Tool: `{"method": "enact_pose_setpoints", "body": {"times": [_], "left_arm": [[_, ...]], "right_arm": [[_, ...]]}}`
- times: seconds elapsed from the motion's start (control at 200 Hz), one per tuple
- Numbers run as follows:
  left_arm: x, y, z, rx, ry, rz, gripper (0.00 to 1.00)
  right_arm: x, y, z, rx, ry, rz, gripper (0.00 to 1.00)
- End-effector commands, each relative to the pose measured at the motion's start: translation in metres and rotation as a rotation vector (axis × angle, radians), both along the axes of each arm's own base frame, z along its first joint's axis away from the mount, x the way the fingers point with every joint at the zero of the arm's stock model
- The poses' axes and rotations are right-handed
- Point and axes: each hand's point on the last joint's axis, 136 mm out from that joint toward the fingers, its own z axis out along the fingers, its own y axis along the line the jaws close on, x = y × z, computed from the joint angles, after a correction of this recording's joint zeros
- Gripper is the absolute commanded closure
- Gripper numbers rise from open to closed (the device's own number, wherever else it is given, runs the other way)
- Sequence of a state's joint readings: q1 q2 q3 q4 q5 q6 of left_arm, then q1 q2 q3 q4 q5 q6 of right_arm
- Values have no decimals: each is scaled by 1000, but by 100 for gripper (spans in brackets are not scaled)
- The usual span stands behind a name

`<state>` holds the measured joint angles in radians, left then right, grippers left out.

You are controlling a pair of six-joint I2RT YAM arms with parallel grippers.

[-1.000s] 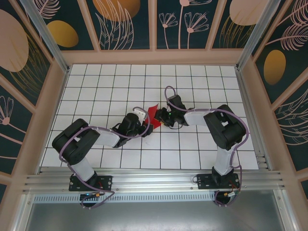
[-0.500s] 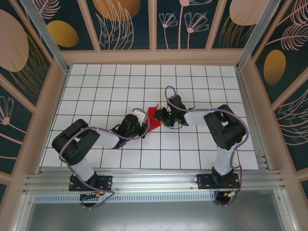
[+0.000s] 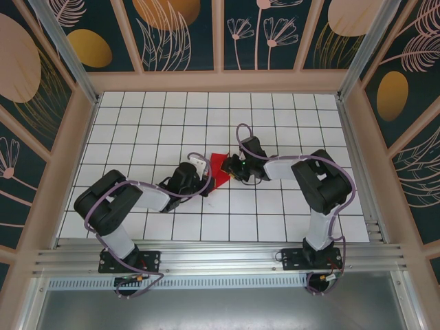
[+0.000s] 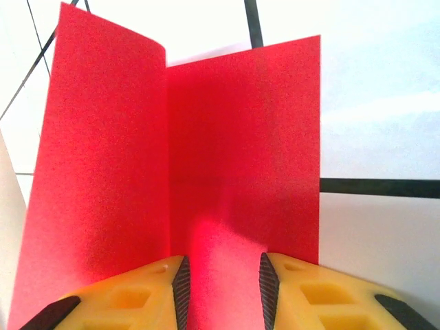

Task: Fold a paper plane with a square sheet of paper (pick it up from the middle)

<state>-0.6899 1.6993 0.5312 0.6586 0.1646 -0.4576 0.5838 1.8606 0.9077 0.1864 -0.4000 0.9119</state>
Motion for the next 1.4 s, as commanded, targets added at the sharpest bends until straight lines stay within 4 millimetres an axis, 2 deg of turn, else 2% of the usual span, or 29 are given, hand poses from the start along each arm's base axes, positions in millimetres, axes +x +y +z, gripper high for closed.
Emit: {"method": "enact_pose_setpoints", "body": {"times": [0.0,0.15,0.31,0.45,0.676,0.791,1.146,1.396], "left_arm": [[4,-8,6,-120,59,4,86],[6,-2,5,-186,88,34,86],[4,2,3,-213,114,52,86],[4,4,-2,-210,136,62,85],[3,4,-9,-207,172,61,84],[3,4,-11,-212,188,61,84],[4,4,-15,-214,215,69,84],[4,6,-11,-226,216,71,78]], "right_arm": [[-3,-12,4,-33,-54,16,68],[0,-9,30,-11,-136,45,71],[-4,1,33,-19,-139,82,73],[-4,13,24,-27,-102,90,72],[-4,25,23,-9,-99,109,61],[-3,25,20,-16,-99,114,57],[-2,27,5,-36,-73,131,54],[-7,14,-20,-127,-6,109,54]]}}
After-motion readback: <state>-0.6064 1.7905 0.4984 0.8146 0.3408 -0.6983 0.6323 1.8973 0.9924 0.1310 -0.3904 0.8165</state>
